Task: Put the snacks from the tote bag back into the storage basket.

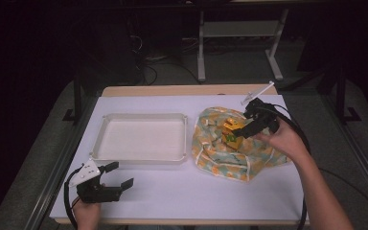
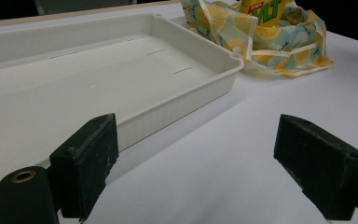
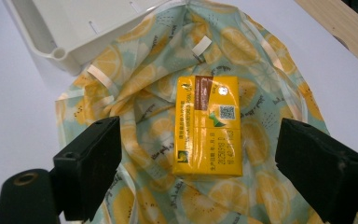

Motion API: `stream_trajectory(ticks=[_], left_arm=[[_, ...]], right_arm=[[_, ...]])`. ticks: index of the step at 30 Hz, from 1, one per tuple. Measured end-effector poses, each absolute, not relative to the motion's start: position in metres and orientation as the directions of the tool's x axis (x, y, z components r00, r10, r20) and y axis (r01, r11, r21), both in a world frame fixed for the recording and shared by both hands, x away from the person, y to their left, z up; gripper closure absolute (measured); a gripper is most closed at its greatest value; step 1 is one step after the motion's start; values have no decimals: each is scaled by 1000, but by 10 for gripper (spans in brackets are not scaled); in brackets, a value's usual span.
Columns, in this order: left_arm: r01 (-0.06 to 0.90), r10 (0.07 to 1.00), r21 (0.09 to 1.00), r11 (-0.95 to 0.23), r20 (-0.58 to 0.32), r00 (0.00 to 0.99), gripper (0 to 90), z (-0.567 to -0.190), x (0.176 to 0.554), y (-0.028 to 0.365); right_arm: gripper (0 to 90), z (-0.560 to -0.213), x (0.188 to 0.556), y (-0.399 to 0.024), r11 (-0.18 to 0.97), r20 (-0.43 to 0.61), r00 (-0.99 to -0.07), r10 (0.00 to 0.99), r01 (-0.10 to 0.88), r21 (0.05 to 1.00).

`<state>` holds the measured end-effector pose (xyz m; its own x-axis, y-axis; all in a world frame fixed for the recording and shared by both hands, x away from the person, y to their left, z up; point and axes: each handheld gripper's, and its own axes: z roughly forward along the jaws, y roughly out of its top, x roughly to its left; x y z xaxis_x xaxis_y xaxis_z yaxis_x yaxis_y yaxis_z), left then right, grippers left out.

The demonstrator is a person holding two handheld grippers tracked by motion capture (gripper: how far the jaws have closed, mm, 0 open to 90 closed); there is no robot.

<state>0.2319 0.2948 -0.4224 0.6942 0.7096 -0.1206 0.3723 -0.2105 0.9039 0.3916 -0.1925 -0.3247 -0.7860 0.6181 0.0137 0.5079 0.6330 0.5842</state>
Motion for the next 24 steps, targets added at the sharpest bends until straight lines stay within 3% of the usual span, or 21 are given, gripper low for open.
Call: stream_trajectory(ticks=[24], left_arm=[[369,706,906,-207,-123,698,134,-422,231,296]], right_arm=[[186,-348,410,-176,670,-6,-780,626,535,514]])
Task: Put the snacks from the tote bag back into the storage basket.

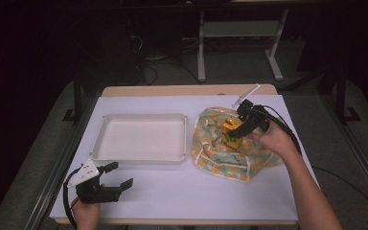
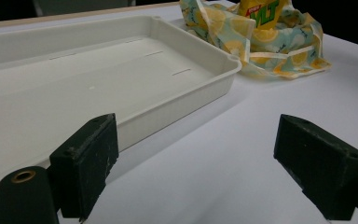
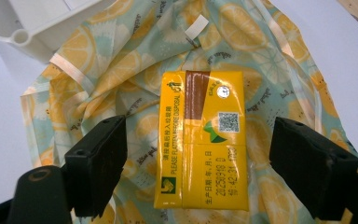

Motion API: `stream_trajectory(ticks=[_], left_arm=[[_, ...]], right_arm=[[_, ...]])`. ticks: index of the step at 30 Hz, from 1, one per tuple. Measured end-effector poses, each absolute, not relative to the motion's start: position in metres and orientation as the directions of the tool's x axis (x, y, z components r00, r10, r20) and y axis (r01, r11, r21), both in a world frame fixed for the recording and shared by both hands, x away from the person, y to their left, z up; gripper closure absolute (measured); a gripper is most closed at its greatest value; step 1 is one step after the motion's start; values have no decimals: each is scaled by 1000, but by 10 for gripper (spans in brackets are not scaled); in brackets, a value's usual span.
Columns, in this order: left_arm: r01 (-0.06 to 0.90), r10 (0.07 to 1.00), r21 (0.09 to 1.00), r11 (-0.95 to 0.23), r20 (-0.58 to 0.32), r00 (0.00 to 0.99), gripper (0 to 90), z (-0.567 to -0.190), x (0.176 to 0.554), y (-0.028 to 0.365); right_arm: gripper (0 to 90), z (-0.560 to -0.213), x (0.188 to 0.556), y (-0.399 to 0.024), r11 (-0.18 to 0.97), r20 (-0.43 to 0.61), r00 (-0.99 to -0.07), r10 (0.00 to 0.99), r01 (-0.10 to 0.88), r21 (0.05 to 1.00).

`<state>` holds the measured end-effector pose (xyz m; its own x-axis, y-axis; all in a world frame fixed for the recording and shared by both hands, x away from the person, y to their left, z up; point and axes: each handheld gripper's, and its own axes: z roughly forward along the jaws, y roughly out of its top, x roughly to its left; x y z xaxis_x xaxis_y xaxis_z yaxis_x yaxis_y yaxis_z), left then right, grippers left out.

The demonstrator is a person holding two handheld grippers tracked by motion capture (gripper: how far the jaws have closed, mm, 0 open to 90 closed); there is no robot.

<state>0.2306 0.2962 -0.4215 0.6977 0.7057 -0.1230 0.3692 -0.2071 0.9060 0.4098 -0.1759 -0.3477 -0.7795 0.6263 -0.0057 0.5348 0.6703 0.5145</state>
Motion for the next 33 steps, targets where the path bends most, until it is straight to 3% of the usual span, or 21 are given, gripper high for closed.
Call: stream_trajectory(ticks=[27,33], left_arm=[[368,702,906,-210,-122,702,134,-421,230,295],[369,704,906,-209,-122,699,134,-421,230,296]], right_arm=[[213,-358,411,-173,670,-22,-758,652,562,485],[259,-361,413,-171,661,-22,-743,669,581,475]])
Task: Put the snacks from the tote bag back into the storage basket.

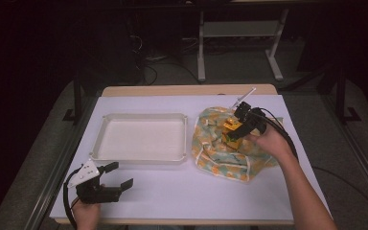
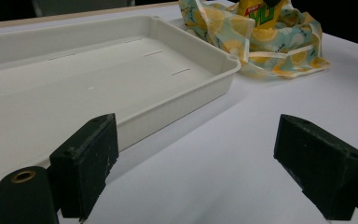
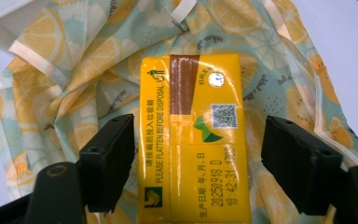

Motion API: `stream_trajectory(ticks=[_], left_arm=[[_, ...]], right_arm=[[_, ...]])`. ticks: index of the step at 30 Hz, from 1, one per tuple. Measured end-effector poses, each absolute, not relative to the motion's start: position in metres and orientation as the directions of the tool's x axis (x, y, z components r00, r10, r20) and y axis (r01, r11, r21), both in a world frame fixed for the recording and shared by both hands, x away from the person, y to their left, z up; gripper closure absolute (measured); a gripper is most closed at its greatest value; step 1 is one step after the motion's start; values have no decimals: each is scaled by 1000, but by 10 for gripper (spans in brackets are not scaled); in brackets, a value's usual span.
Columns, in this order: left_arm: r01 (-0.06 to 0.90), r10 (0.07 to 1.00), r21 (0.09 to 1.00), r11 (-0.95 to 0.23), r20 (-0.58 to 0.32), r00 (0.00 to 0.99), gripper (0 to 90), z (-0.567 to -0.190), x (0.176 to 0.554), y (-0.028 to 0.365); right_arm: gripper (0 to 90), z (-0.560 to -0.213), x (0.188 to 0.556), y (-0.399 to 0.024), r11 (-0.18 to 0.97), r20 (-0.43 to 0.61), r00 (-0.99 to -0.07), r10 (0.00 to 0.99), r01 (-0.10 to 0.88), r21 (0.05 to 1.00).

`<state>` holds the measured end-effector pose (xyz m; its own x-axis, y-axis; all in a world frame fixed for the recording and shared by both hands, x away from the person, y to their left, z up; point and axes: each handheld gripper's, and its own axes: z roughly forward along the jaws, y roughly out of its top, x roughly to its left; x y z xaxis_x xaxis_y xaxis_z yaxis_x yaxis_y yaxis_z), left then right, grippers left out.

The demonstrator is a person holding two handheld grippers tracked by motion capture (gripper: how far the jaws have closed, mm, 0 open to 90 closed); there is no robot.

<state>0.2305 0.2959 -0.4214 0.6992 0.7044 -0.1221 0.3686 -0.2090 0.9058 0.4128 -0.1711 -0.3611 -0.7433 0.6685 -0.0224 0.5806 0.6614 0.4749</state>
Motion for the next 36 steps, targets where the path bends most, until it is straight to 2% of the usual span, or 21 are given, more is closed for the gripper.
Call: stream_trajectory(ticks=[7,15,27,36], left_arm=[[369,702,905,-211,-122,701,134,-421,231,296],[368,703,905,-211,-121,701,134,-421,231,296],[368,703,906,-209,-122,701,134,-421,231,296],[368,704,907,-205,-125,699,134,-421,231,297]], right_arm=[[320,-363,414,-170,671,-36,-747,664,573,470],[463,-363,413,-168,687,-41,-761,647,559,464],[481,-363,412,-167,699,-57,-768,637,545,464],[489,-359,417,-168,671,-33,-747,664,576,467]])
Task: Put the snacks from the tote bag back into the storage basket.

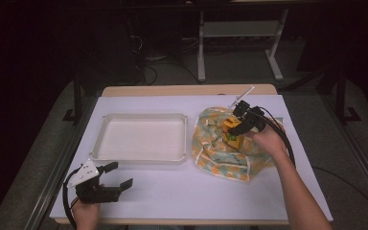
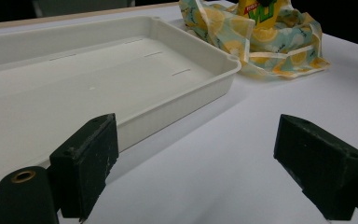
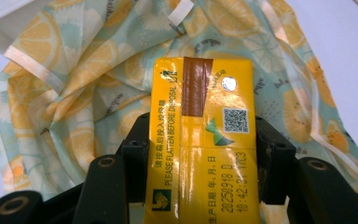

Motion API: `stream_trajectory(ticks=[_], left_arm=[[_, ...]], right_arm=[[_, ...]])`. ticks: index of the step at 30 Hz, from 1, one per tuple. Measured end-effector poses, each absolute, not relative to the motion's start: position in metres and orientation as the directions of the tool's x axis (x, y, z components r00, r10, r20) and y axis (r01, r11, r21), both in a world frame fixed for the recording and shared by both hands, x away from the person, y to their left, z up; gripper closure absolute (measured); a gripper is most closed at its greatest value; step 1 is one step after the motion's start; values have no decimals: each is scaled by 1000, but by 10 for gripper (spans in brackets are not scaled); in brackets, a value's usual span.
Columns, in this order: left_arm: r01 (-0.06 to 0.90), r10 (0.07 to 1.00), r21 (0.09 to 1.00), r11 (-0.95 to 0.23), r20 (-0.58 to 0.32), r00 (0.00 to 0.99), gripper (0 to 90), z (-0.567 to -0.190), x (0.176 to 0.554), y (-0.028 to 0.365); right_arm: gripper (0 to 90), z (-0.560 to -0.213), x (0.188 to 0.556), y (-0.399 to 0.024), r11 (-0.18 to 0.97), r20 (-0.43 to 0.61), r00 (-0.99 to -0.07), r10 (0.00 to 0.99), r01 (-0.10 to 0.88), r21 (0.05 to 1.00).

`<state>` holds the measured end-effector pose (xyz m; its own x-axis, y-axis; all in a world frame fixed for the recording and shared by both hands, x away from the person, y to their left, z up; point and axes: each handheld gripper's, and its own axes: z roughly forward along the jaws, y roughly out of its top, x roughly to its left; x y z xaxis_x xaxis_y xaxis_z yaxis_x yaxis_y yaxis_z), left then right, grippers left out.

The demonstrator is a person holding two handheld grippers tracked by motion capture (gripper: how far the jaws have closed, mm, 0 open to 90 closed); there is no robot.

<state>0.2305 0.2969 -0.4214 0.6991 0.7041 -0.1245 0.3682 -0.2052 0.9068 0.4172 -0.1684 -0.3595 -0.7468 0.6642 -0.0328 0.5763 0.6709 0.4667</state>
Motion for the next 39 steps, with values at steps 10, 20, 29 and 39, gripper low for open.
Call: stream_trajectory(ticks=[10,20,29,39], left_arm=[[366,704,907,-207,-121,700,134,-421,230,296],[368,703,905,-212,-121,701,133,-421,231,296],[368,704,907,-206,-123,699,134,-422,230,296],[367,703,907,-207,-123,700,134,-422,230,296]], right_arm=[[490,-342,414,-174,651,-36,-739,673,568,503],[490,-320,407,-172,659,-45,-757,652,536,527],[491,-307,403,-168,677,-49,-781,623,506,535],[491,-296,399,-165,680,-53,-796,603,478,555]])
